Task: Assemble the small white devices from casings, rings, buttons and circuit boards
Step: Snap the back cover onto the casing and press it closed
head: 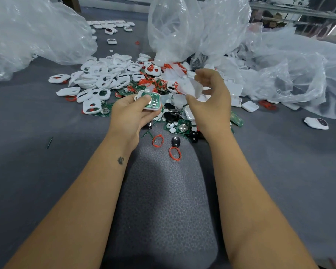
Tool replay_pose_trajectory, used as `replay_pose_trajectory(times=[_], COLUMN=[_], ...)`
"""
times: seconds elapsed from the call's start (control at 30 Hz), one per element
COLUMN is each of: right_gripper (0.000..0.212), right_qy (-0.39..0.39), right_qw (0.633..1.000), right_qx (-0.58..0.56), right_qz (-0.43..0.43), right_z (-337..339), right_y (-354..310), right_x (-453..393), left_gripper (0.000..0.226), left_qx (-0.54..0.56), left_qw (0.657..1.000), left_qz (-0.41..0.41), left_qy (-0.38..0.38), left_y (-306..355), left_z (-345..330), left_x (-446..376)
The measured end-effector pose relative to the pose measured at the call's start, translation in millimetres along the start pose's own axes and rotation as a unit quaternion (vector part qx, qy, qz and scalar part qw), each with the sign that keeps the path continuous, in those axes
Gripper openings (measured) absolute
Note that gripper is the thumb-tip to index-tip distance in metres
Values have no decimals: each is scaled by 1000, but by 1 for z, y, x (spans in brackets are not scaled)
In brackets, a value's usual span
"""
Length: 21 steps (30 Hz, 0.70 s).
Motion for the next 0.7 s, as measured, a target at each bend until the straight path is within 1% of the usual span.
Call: replay_pose_trajectory(times=[0.07, 0.13, 0.2, 0.27, 0.37, 0.43, 0.5, 0.57, 0.7], right_gripper=[47, 43, 37, 29, 19, 16, 22, 27, 20], right_qy=[-29, -76, -131, -170, -198, -208, -218, -227, -237], right_qw=[999, 993, 975, 954, 927, 909, 894, 891, 890], right_qx=[-26, -92, -179, -245, -315, -356, -386, -388, -383], right_qz=[15, 5, -4, -19, -47, -60, -64, -66, -76], right_z=[-10, -20, -32, -40, -50, -54, -56, -57, -60], right_y=[-7, -7, -8, -9, -9, -9, -10, -10, -9], right_x=[2, 2, 4, 5, 8, 10, 11, 12, 13], left_gripper=[10, 11, 11, 12, 13, 13, 12, 12, 13], left_qx=[-9, -24, -40, -52, -60, -63, -65, -64, -67], left_qw=[1000, 1000, 999, 998, 998, 998, 998, 998, 997], left_qz=[-2, -2, -3, -6, -9, -9, -9, -10, -9], left_qy=[-11, -17, -19, -26, -28, -25, -22, -22, -22], left_y=[0, 0, 0, 1, 1, 1, 1, 2, 2], left_z=[-2, -4, -4, -6, -6, -6, -5, -5, -6], left_x=[1, 1, 1, 1, 1, 1, 1, 1, 1])
Point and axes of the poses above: each hand's wrist, its own x-axis away from the middle knuckle, its own z-axis out of the back of the hand, y = z × x, the point moved 9 cm from there along -x, towards the middle knuckle, and after that the axes turned 7 degrees about -y, right-handed, at the moved point
